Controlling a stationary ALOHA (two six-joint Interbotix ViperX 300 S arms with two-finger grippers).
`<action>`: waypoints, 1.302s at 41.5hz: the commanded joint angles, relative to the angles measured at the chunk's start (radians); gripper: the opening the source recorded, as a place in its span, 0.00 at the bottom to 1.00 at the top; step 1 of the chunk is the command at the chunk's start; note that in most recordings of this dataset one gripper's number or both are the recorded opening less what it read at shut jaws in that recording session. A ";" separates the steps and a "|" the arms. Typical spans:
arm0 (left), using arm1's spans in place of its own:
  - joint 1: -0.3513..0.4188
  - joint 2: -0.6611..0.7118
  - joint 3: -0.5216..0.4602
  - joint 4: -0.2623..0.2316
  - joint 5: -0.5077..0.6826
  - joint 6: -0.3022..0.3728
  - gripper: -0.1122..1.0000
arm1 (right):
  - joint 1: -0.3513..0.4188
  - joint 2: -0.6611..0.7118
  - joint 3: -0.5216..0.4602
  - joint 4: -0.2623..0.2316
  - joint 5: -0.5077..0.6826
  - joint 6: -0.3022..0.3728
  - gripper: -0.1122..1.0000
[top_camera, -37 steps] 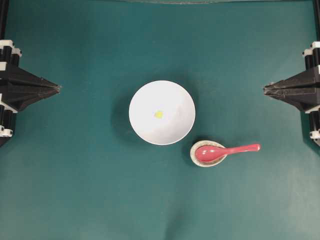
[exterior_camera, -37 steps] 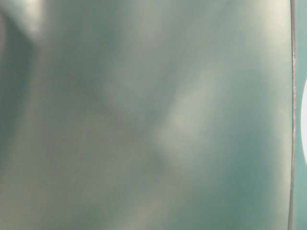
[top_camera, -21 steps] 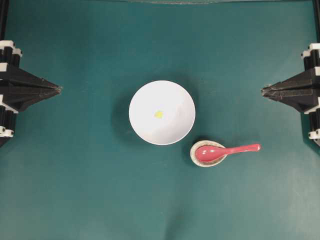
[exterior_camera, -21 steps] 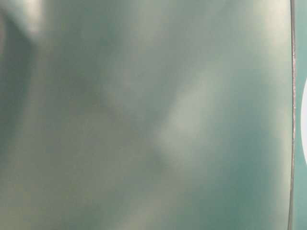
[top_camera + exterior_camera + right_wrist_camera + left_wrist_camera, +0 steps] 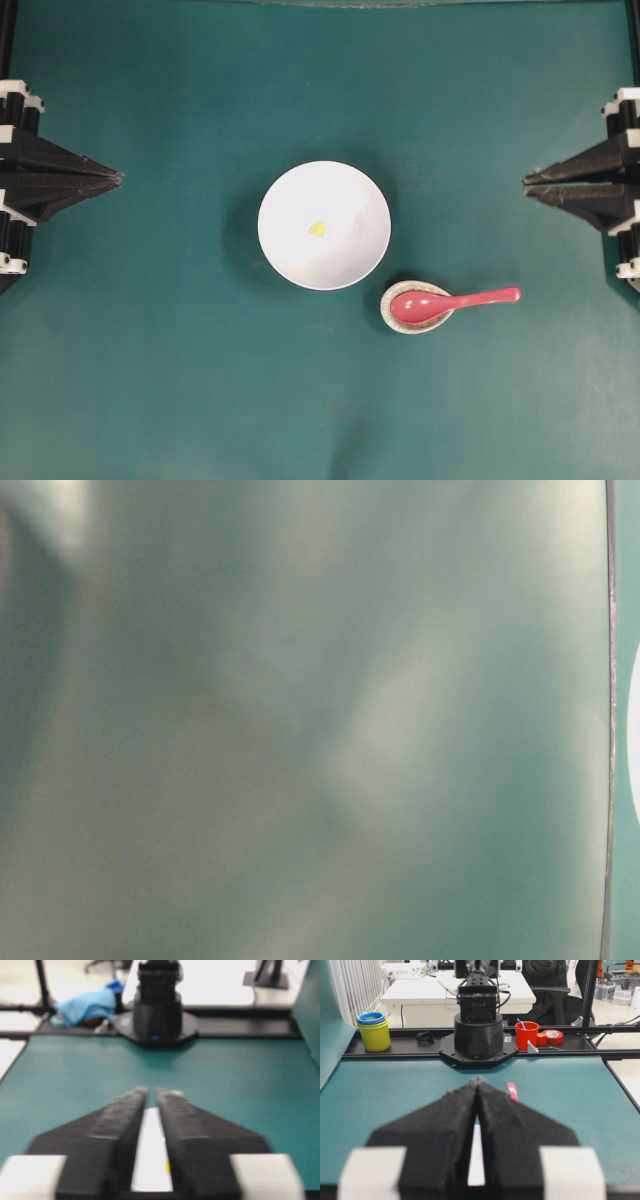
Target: Scoop the yellow hexagonal prism block from the bowl with a spoon using the right arm.
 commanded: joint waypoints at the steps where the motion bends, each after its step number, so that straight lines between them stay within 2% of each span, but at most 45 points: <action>1: 0.002 0.006 -0.021 0.003 -0.008 0.000 0.10 | -0.002 0.017 -0.009 0.002 -0.003 0.003 0.46; 5: 0.002 0.005 -0.021 0.003 -0.006 0.000 0.10 | 0.000 0.037 -0.003 0.002 -0.009 0.005 0.58; 7: 0.002 0.005 -0.021 0.003 -0.006 0.000 0.10 | 0.000 0.048 0.000 0.003 -0.014 0.008 0.60; 15: 0.002 0.005 -0.020 0.003 -0.005 0.000 0.10 | 0.026 0.098 0.034 0.025 -0.074 0.023 0.59; 25: 0.002 0.005 -0.021 0.003 -0.003 0.000 0.10 | 0.071 0.210 0.120 0.043 -0.253 0.049 0.59; 35: 0.002 0.002 -0.021 0.003 -0.003 -0.003 0.10 | 0.153 0.385 0.183 0.117 -0.468 0.058 0.59; 40: 0.002 0.002 -0.021 0.003 -0.003 -0.006 0.10 | 0.206 0.494 0.193 0.176 -0.565 0.058 0.59; 54: 0.002 0.002 -0.021 0.003 -0.003 -0.009 0.10 | 0.331 0.736 0.195 0.307 -0.736 0.058 0.59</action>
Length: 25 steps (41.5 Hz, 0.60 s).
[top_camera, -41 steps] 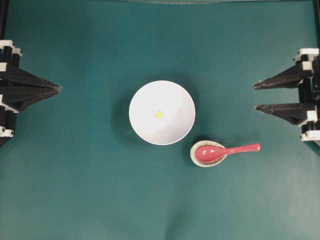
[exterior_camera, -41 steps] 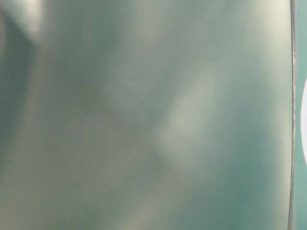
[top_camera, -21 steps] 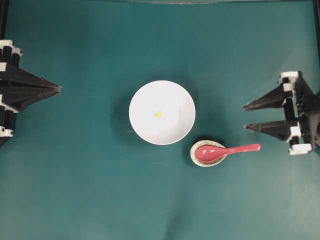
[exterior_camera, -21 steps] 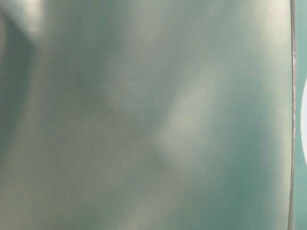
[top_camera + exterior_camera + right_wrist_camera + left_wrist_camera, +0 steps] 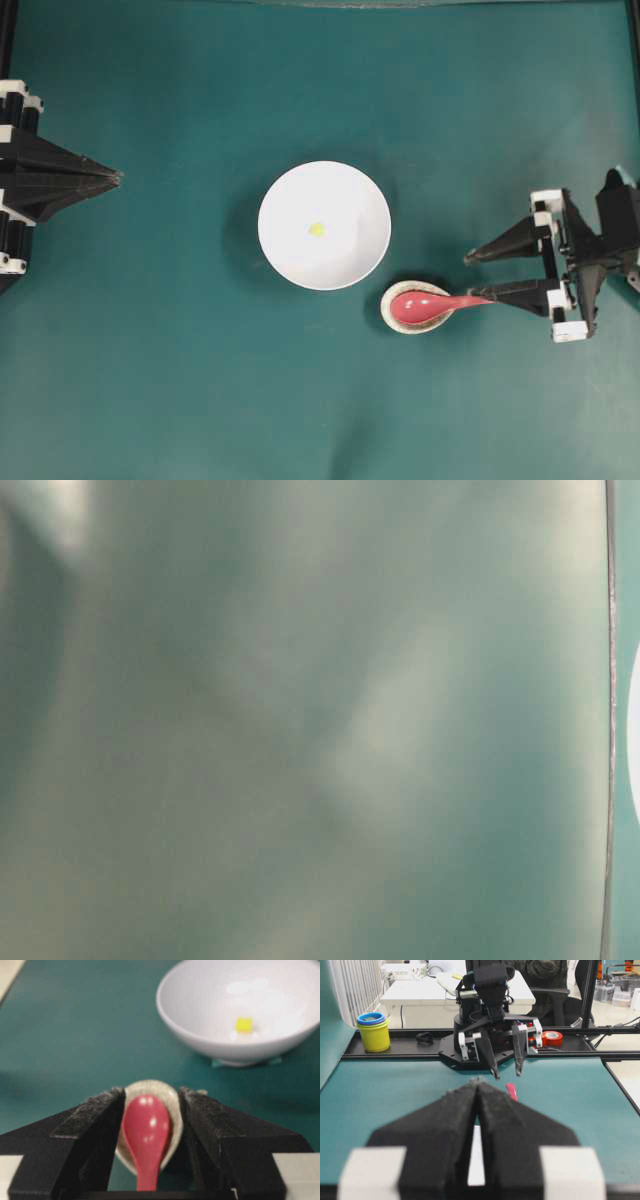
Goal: Scoop the yellow hexagonal prism block from the bowl with a spoon using the right arm.
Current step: 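Move the right gripper left toward the red spoon handle, then lower the right gripper onto the red spoon handle and close it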
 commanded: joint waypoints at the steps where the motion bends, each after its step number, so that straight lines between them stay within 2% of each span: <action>1: 0.002 0.005 -0.021 0.003 -0.005 -0.003 0.10 | 0.031 0.043 -0.005 0.031 -0.051 -0.003 0.59; 9: 0.002 0.005 -0.020 0.003 -0.003 -0.003 0.10 | 0.066 0.124 0.008 0.112 -0.097 -0.005 0.59; 25: 0.002 0.005 -0.021 0.003 0.005 -0.005 0.10 | 0.127 0.213 0.005 0.143 -0.126 -0.005 0.58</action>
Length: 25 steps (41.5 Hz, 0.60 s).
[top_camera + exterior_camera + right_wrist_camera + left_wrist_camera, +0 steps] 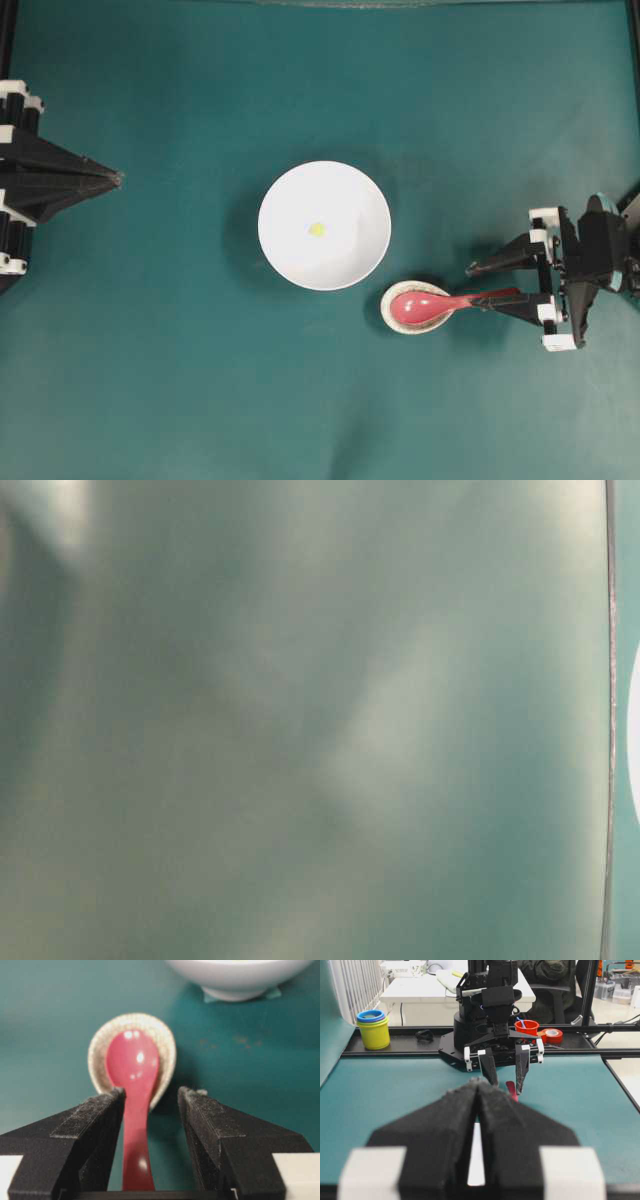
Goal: Scoop the yellow hexagonal prism block from the bowl with a spoon using the right arm.
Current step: 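Lower the right gripper onto the red spoon handle and close it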
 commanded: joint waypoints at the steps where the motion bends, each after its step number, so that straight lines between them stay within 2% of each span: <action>1: 0.002 0.005 -0.021 0.003 -0.003 -0.002 0.10 | 0.011 0.002 -0.011 0.003 -0.011 -0.002 0.58; 25: 0.002 0.005 -0.020 0.003 -0.003 -0.003 0.10 | 0.035 0.086 -0.032 0.003 -0.005 0.000 0.59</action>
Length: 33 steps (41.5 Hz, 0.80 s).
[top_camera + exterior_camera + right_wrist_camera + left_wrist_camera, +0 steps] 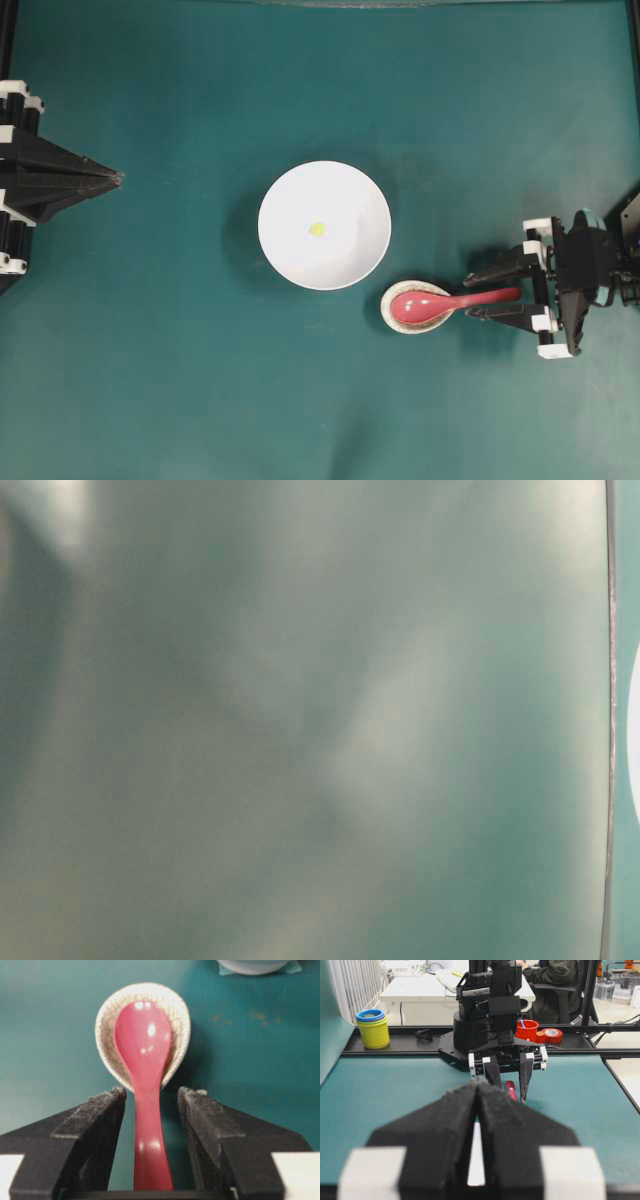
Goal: Scoop the yellow hexagonal prism block from the bowl with a spoon using the right arm.
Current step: 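Lower the right gripper onto the red spoon handle and close it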
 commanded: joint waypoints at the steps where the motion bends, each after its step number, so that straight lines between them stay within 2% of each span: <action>1: 0.002 0.005 -0.020 0.003 -0.005 -0.002 0.10 | 0.005 0.005 -0.012 0.002 -0.003 0.000 0.58; 21: 0.002 0.005 -0.020 0.003 -0.005 -0.002 0.10 | 0.005 0.015 -0.015 0.003 -0.009 0.000 0.57; 25: 0.002 0.005 -0.020 0.002 -0.005 -0.002 0.10 | 0.005 0.015 -0.015 0.003 -0.009 0.000 0.51; 33: 0.002 0.005 -0.020 0.003 -0.005 -0.002 0.10 | 0.005 0.014 -0.015 0.002 -0.011 0.000 0.32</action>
